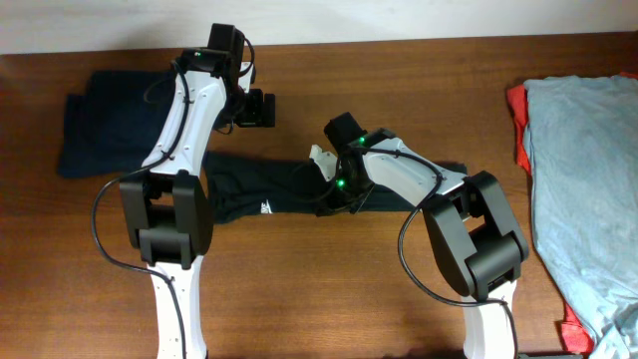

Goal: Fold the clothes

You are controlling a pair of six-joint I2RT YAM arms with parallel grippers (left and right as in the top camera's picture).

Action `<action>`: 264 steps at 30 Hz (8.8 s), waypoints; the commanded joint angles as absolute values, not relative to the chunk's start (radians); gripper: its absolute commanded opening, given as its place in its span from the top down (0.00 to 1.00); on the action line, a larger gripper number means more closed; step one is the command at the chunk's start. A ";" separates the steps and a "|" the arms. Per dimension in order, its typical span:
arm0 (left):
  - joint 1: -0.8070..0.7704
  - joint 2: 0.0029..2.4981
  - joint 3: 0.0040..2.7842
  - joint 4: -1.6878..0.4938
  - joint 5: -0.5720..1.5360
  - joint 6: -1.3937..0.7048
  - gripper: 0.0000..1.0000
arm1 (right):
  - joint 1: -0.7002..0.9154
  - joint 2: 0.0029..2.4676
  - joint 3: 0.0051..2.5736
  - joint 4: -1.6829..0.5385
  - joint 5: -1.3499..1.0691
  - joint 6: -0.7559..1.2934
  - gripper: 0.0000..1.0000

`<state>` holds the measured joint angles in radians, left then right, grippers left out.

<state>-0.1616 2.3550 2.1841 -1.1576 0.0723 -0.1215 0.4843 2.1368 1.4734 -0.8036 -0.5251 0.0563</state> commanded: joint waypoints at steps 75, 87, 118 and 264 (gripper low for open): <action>-0.163 2.363 2.193 -1.156 0.083 -0.119 0.01 | 0.273 2.043 1.551 -1.072 -0.459 0.037 0.85; -0.163 2.363 2.193 -1.156 0.083 -0.119 0.01 | 0.141 2.043 1.525 -1.145 -0.151 0.038 0.82; -0.163 2.363 2.193 -1.156 0.083 -0.119 0.01 | -0.166 2.045 1.331 -1.079 -0.043 0.067 0.78; -0.163 2.363 2.193 -1.156 0.083 -0.119 0.01 | 0.257 2.068 1.771 -1.244 -0.200 0.083 0.86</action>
